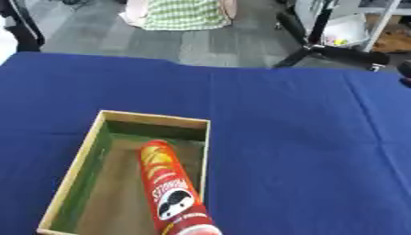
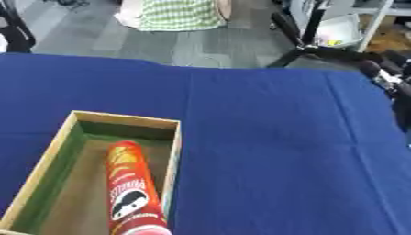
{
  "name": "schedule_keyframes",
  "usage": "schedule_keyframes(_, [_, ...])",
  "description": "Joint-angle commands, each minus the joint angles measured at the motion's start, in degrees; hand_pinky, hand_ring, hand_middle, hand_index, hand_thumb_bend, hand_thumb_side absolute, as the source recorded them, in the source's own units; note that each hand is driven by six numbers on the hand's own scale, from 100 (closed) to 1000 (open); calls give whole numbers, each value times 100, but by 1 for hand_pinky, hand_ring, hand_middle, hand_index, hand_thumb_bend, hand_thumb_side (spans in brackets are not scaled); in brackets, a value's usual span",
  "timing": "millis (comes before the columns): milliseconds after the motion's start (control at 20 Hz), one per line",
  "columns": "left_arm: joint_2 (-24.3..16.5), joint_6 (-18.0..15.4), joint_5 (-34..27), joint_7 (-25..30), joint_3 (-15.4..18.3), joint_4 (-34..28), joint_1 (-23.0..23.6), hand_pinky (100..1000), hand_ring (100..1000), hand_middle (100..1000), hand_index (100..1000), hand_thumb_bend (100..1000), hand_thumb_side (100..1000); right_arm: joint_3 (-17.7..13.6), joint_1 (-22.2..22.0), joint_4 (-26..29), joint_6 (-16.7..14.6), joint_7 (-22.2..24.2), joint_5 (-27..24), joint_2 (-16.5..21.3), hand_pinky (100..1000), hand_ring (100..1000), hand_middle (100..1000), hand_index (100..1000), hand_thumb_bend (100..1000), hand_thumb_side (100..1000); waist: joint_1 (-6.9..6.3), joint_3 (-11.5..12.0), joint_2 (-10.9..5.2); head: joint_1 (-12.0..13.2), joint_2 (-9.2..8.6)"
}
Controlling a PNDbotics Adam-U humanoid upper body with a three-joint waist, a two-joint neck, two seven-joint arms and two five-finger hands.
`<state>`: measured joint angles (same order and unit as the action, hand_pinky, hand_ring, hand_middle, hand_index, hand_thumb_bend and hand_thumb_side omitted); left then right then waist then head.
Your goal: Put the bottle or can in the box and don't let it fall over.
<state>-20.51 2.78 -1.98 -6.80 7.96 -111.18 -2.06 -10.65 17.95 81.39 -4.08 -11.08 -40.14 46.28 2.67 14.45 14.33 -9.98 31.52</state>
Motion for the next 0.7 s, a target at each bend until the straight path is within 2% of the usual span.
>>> schedule_keyframes(50, [-161, -17, 14, 15, 11, -73, -55, 986, 798, 841, 830, 100, 657, -133, -22, 9, -63, 32, -103, 281, 901, 1000, 1000, 867, 942, 325, -8, -15, -57, 19, -91])
schedule_keyframes(200, [-160, -15, 11, 17, 8, -72, -58, 986, 798, 841, 830, 100, 657, -151, -79, 19, -91, 103, -191, 279, 899, 1000, 1000, 866, 929, 313, -5, -19, -54, 17, -87])
schedule_keyframes(350, [-163, -15, 11, 18, 7, -74, -60, 985, 797, 841, 830, 100, 657, -172, -122, 19, -134, 194, -289, 282, 899, 1000, 1000, 866, 975, 353, -2, -17, -51, 28, -91])
schedule_keyframes(700, [-158, -16, 7, 19, 9, -82, -60, 985, 796, 841, 830, 100, 657, -216, -197, 43, -218, 342, -315, 292, 897, 1000, 1000, 865, 985, 362, 10, 0, -61, 43, -94])
